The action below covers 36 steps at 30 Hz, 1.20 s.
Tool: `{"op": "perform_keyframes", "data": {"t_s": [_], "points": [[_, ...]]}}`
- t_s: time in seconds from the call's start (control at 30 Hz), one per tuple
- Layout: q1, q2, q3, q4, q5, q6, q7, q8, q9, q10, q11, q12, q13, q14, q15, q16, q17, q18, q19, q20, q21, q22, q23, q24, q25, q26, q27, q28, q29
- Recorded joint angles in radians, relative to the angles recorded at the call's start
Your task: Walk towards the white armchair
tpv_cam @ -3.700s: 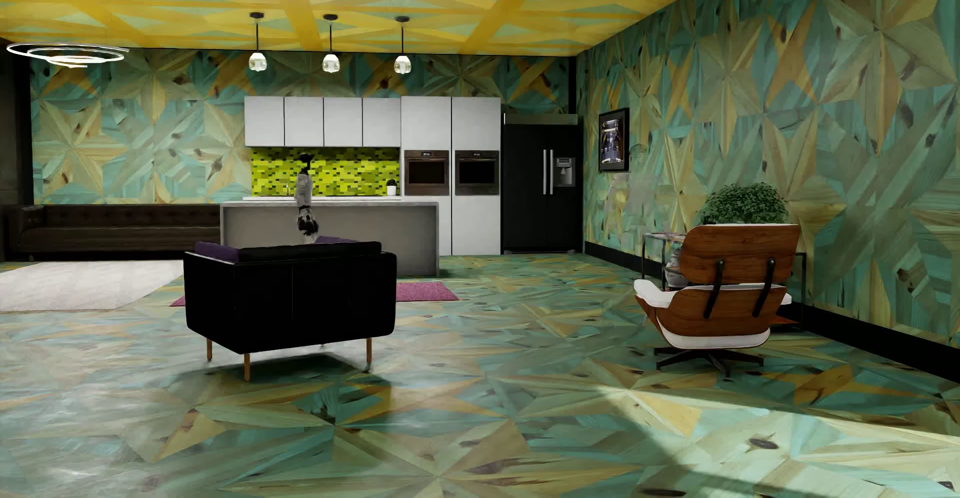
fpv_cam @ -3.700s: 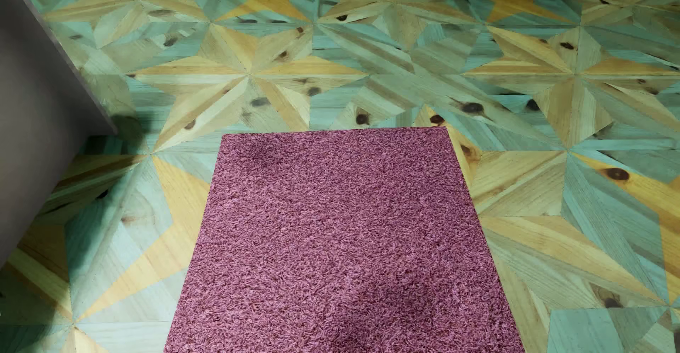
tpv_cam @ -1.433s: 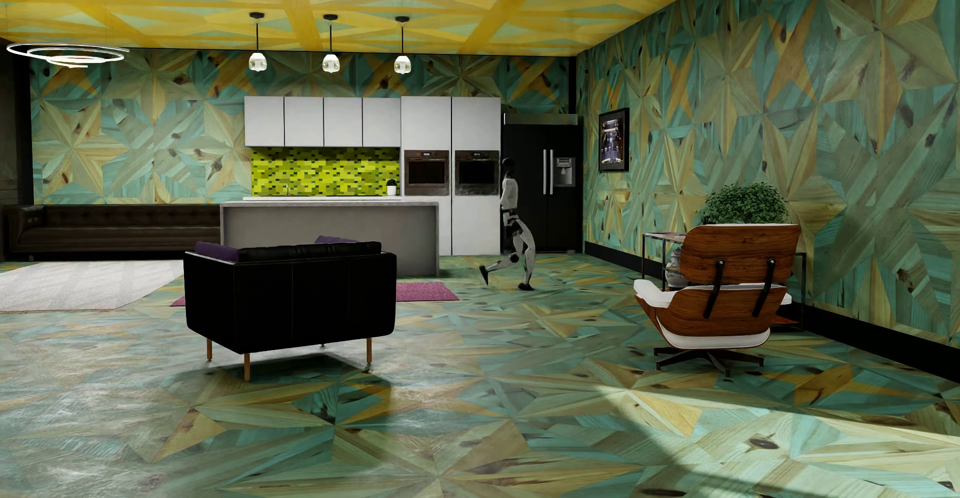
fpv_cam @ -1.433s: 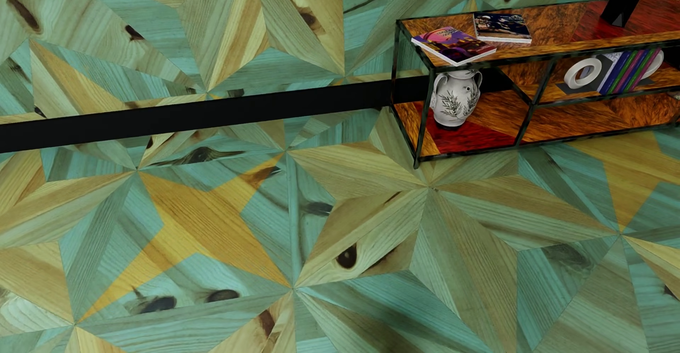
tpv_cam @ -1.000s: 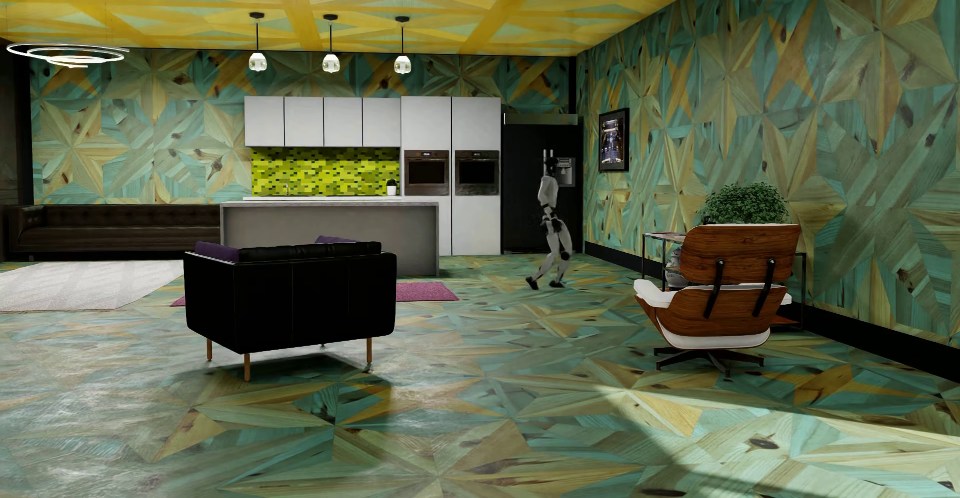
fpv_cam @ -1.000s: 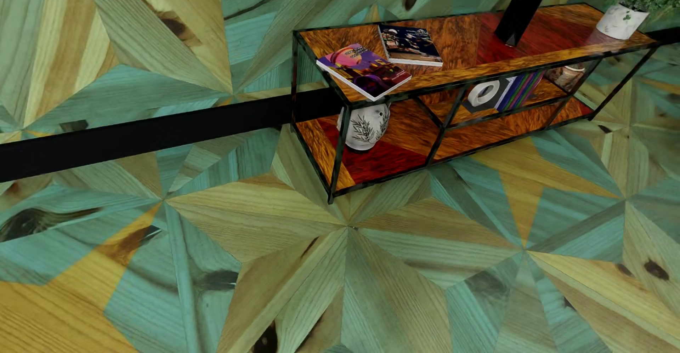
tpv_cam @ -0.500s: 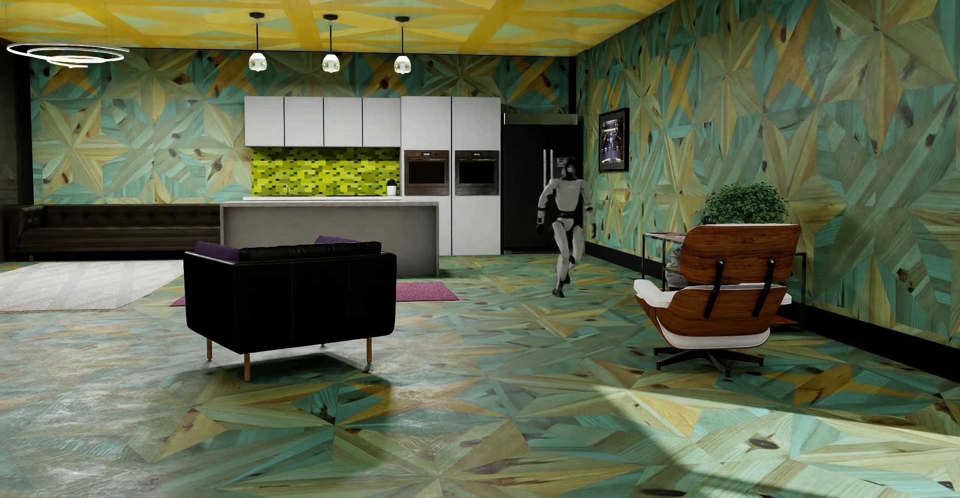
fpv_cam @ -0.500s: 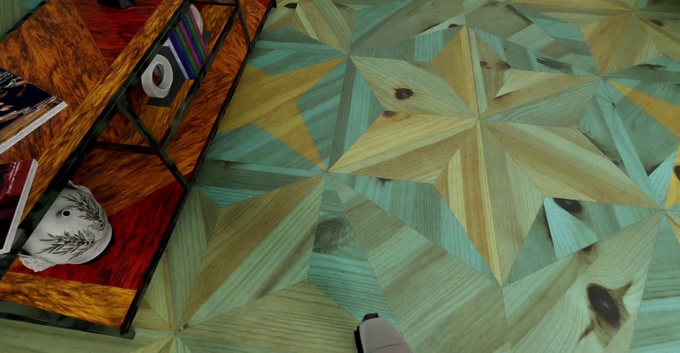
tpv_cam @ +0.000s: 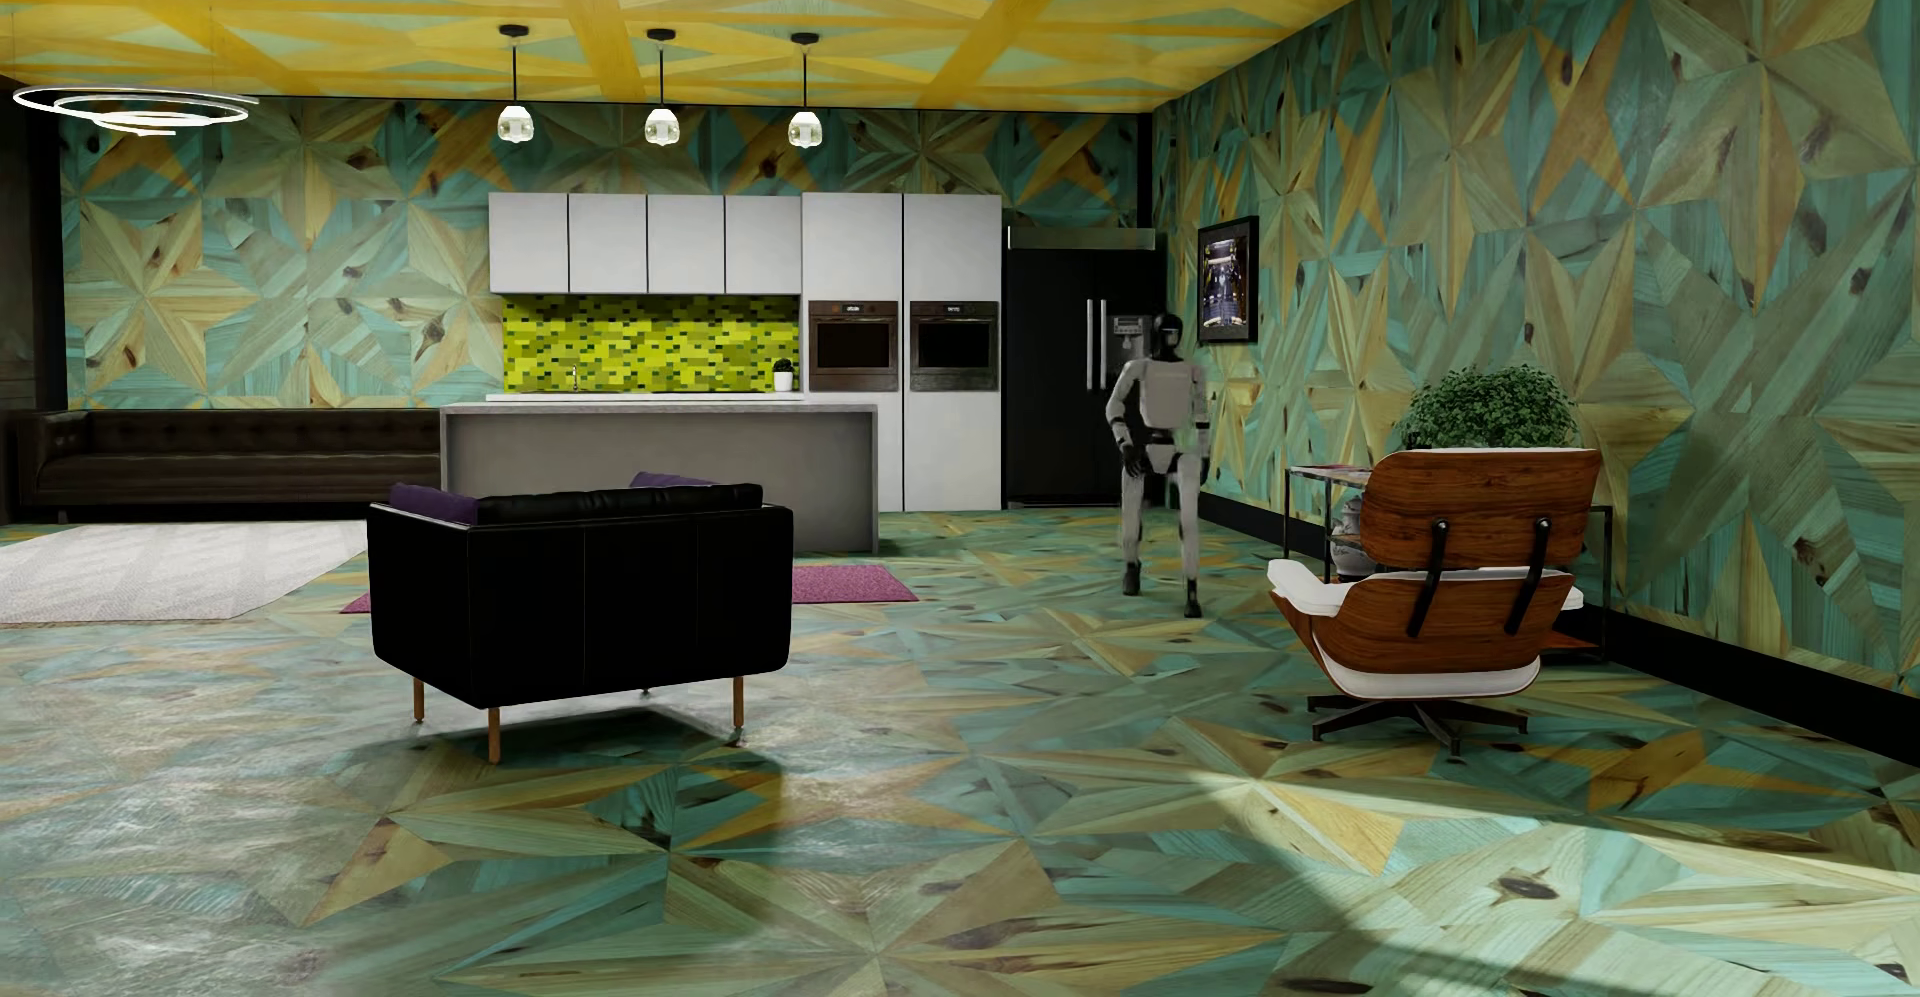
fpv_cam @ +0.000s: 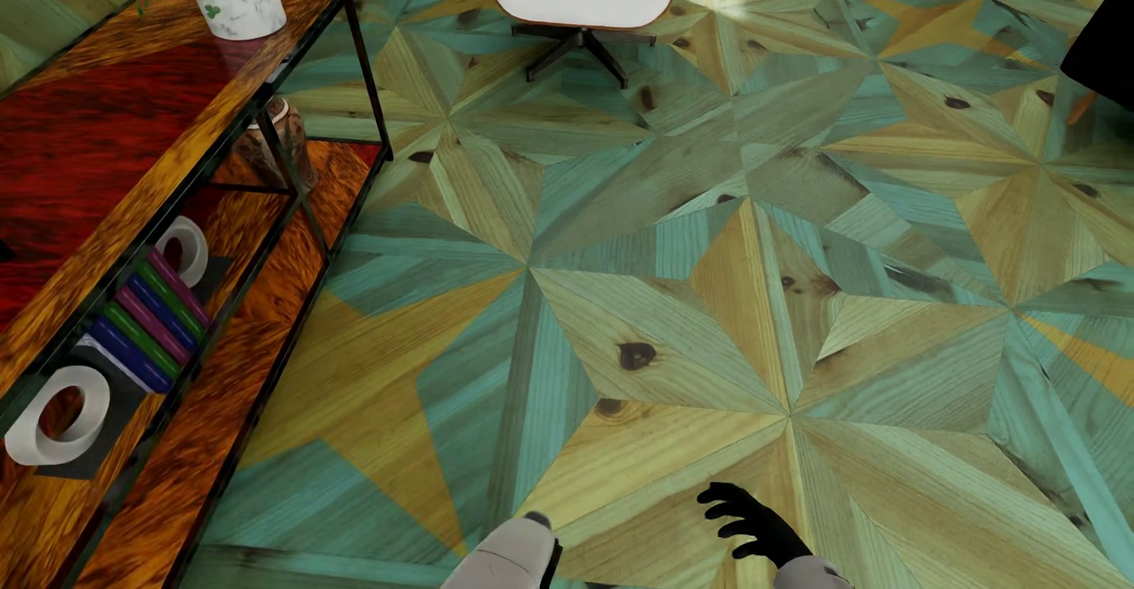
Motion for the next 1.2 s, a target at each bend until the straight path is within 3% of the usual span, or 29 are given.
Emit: {"op": "perform_keyframes", "data": {"t_s": [0.03, 0.07, 0.1, 0.17, 0.2, 0.23, 0.3, 0.33, 0.37, 0.4, 0.43, 0.47, 0.5, 0.53, 0.57, 0.6, 0.63, 0.67, 0.73, 0.8, 0.87, 0.9, 0.93, 0.97, 1.0, 1.07, 1.13, 1.17, 1.2], "points": [[0.051, -0.059, -0.029, -0.027, -0.021, -0.006, 0.000, 0.000, 0.010, 0.066, 0.190, -0.035, 0.028, -0.049, 0.160, -0.009, 0.010, 0.000, 0.000, -0.003, 0.007, 0.031, 0.038, 0.000, 0.000, 0.000, 0.000, 0.000, 0.000], [0.102, -0.188, -0.067, -0.043, 0.008, 0.007, 0.000, 0.000, 0.002, 0.084, 0.457, -0.044, 0.041, -0.110, 0.276, -0.026, 0.005, 0.000, 0.000, 0.022, 0.061, 0.005, 0.078, 0.000, 0.000, 0.000, 0.000, 0.000, 0.000], [0.198, -0.297, -0.143, -0.084, 0.006, -0.002, 0.000, 0.000, 0.015, 0.047, 0.669, -0.059, 0.045, -0.126, 0.265, -0.036, 0.011, 0.000, 0.000, 0.039, 0.125, -0.040, 0.132, 0.000, 0.000, 0.000, 0.000, 0.000, 0.000], [0.375, -0.506, -0.304, -0.103, 0.067, 0.046, 0.000, 0.000, 0.023, -0.062, 0.812, -0.117, 0.119, -0.118, 0.245, -0.055, 0.019, 0.000, 0.000, 0.091, 0.188, -0.158, 0.206, 0.000, 0.000, 0.000, 0.000, 0.000, 0.000], [0.484, -0.591, -0.366, -0.102, 0.094, 0.074, 0.000, 0.000, 0.029, -0.129, 0.744, -0.143, 0.187, -0.119, 0.272, -0.062, 0.018, 0.000, 0.000, 0.100, 0.173, -0.230, 0.218, 0.000, 0.000, 0.000, 0.000, 0.000, 0.000], [0.580, -0.660, -0.409, -0.098, 0.111, 0.073, 0.000, 0.000, 0.034, -0.184, 0.581, -0.172, 0.186, -0.123, 0.346, -0.058, 0.054, 0.000, 0.000, 0.141, 0.267, -0.296, 0.385, 0.000, 0.000, 0.000, 0.000, 0.000, 0.000], [0.748, -0.763, -0.492, -0.076, 0.123, 0.089, 0.000, 0.000, 0.026, -0.274, 0.153, -0.229, 0.281, -0.152, 0.479, -0.056, 0.031, 0.000, 0.000, 0.183, 0.369, -0.441, 0.406, 0.000, 0.000, 0.000, 0.000, 0.000, 0.000], [0.817, -0.783, -0.524, -0.069, 0.112, 0.078, 0.000, 0.000, 0.020, -0.292, -0.043, -0.266, 0.315, -0.186, 0.338, -0.044, 0.037, 0.000, 0.000, 0.213, 0.393, -0.496, 0.431, 0.000, 0.000, 0.000, 0.000, 0.000, 0.000], [0.862, -0.809, -0.558, -0.060, 0.098, 0.068, 0.000, 0.000, 0.010, -0.295, -0.152, -0.298, 0.345, -0.226, 0.035, -0.031, 0.035, 0.000, 0.000, 0.226, 0.429, -0.536, 0.440, 0.000, 0.000, 0.000, 0.000, 0.000, 0.000], [0.895, -0.837, -0.588, -0.040, 0.083, 0.063, 0.000, 0.000, 0.003, -0.284, -0.126, -0.319, 0.372, -0.263, -0.166, -0.023, 0.038, 0.000, 0.000, 0.251, 0.444, -0.558, 0.449, 0.000, 0.000, 0.000, 0.000, 0.000, 0.000], [0.928, -0.861, -0.624, -0.019, 0.087, 0.064, 0.000, 0.000, 0.007, -0.261, -0.133, -0.330, 0.392, -0.260, -0.171, -0.022, 0.040, 0.000, 0.000, 0.271, 0.466, -0.560, 0.460, 0.000, 0.000, 0.000, 0.000, 0.000, 0.000], [0.972, -0.881, -0.644, 0.006, 0.105, 0.074, 0.000, 0.000, 0.012, -0.234, -0.112, -0.327, 0.405, -0.213, 0.010, -0.032, 0.040, 0.000, 0.000, 0.291, 0.482, -0.528, 0.476, 0.000, 0.000, 0.000, 0.000, 0.000, 0.000], [0.968, -0.918, -0.637, 0.022, 0.136, 0.089, 0.000, 0.000, -0.007, -0.172, -0.068, -0.310, 0.409, -0.088, 0.271, -0.045, 0.045, 0.000, 0.000, 0.303, 0.495, -0.488, 0.489, 0.000, 0.000, 0.000, 0.000, 0.000, 0.000], [0.925, -0.923, -0.620, 0.070, 0.183, 0.123, 0.000, 0.000, -0.012, -0.012, 0.015, -0.290, 0.398, 0.111, 0.403, -0.070, 0.045, 0.000, 0.000, 0.288, 0.522, -0.404, 0.507, 0.000, 0.000, 0.000, 0.000, 0.000, 0.000], [0.880, -0.868, -0.595, 0.085, 0.213, 0.128, 0.000, 0.000, 0.000, 0.159, 0.071, -0.267, 0.379, 0.278, 0.400, -0.088, 0.041, 0.000, 0.000, 0.259, 0.515, -0.306, 0.505, 0.000, 0.000, 0.000, 0.000, 0.000, 0.000], [0.762, -0.807, -0.571, 0.084, 0.240, 0.117, 0.000, 0.000, 0.010, 0.372, 0.078, -0.255, 0.341, 0.265, 0.375, -0.079, 0.053, 0.000, 0.000, 0.208, 0.499, -0.223, 0.487, 0.000, 0.000, 0.000, 0.000, 0.000, 0.000], [0.662, -0.709, -0.525, 0.099, 0.261, 0.120, 0.000, 0.000, 0.032, 0.542, 0.052, -0.260, 0.311, 0.106, 0.324, -0.091, 0.041, 0.000, 0.000, 0.146, 0.466, -0.138, 0.435, 0.000, 0.000, 0.000, 0.000, 0.000, 0.000], [0.577, -0.617, -0.446, 0.084, 0.262, 0.096, 0.000, 0.000, 0.033, 0.621, 0.028, -0.239, 0.274, -0.048, 0.271, -0.087, 0.041, 0.000, 0.000, 0.110, 0.433, -0.074, 0.392, 0.000, 0.000, 0.000, 0.000, 0.000, 0.000], [0.420, -0.442, -0.317, 0.064, 0.237, 0.060, 0.000, 0.000, 0.028, 0.544, -0.044, -0.164, 0.183, -0.150, 0.150, -0.079, 0.024, 0.000, 0.000, 0.069, 0.365, -0.008, 0.282, 0.000, 0.000, 0.000, 0.000, 0.000, 0.000], [0.335, -0.284, -0.222, 0.057, 0.193, 0.035, 0.000, 0.000, 0.015, 0.218, -0.118, -0.077, 0.104, -0.112, 0.021, -0.058, 0.004, 0.000, 0.000, 0.048, 0.246, 0.012, 0.164, 0.000, 0.000, 0.000, 0.000, 0.000, 0.000], [0.280, -0.161, -0.170, 0.077, 0.188, 0.045, 0.000, 0.000, -0.008, -0.171, -0.179, -0.025, 0.020, 0.091, -0.107, -0.044, -0.003, 0.000, 0.000, 0.046, 0.109, 0.013, 0.090, 0.000, 0.000, 0.000, 0.000, 0.000, 0.000], [0.257, -0.132, -0.149, 0.083, 0.172, 0.043, 0.000, 0.000, -0.025, -0.235, -0.177, -0.014, -0.019, 0.437, -0.146, -0.040, -0.009, 0.000, 0.000, 0.041, 0.057, 0.013, 0.057, 0.000, 0.000, 0.000, 0.000, 0.000, 0.000], [0.232, -0.125, -0.119, 0.086, 0.152, 0.043, 0.000, 0.000, -0.035, -0.677, -0.160, -0.012, -0.045, 0.642, -0.159, -0.042, -0.015, 0.000, 0.000, 0.039, 0.012, 0.027, 0.021, 0.000, 0.000, 0.000, 0.000, 0.000, 0.000], [0.184, -0.082, -0.122, 0.082, 0.153, 0.046, 0.000, 0.000, -0.046, -0.293, -0.152, -0.003, -0.060, 0.642, -0.146, -0.051, -0.015, 0.000, 0.000, 0.075, 0.007, 0.045, 0.017, 0.000, 0.000, 0.000, 0.000, 0.000, 0.000], [0.178, -0.059, -0.102, 0.059, 0.120, 0.039, 0.000, 0.000, -0.046, -0.220, -0.105, -0.006, -0.046, 0.377, -0.104, -0.059, -0.014, 0.000, 0.000, 0.090, -0.013, 0.057, -0.001, 0.000, 0.000, 0.000, 0.000, 0.000, 0.000], [0.186, -0.093, -0.121, -0.035, 0.069, 0.023, 0.000, 0.000, -0.073, -0.099, 0.138, 0.003, 0.037, 0.089, 0.112, -0.065, 0.022, 0.000, 0.000, 0.101, -0.046, 0.083, 0.012, 0.000, 0.000, 0.000, 0.000, 0.000, 0.000], [0.345, -0.221, -0.141, -0.052, 0.030, 0.007, 0.000, 0.000, -0.027, -0.018, 0.548, -0.029, 0.083, -0.049, 0.290, -0.071, 0.077, 0.000, 0.000, 0.134, -0.015, 0.037, 0.144, 0.000, 0.000, 0.000, 0.000, 0.000, 0.000], [0.398, -0.312, -0.170, -0.064, 0.041, 0.012, 0.000, 0.000, -0.012, -0.023, 0.725, -0.073, 0.075, -0.080, 0.290, -0.074, 0.089, 0.000, 0.000, 0.151, 0.053, 0.047, 0.245, 0.000, 0.000, 0.000, 0.000, 0.000, 0.000], [0.442, -0.395, -0.237, -0.092, 0.029, 0.018, 0.000, 0.000, 0.003, -0.059, 0.806, -0.120, 0.073, -0.080, 0.294, -0.066, 0.063, 0.000, 0.000, 0.139, 0.228, -0.037, 0.292, 0.000, 0.000, 0.000, 0.000, 0.000, 0.000]]}}
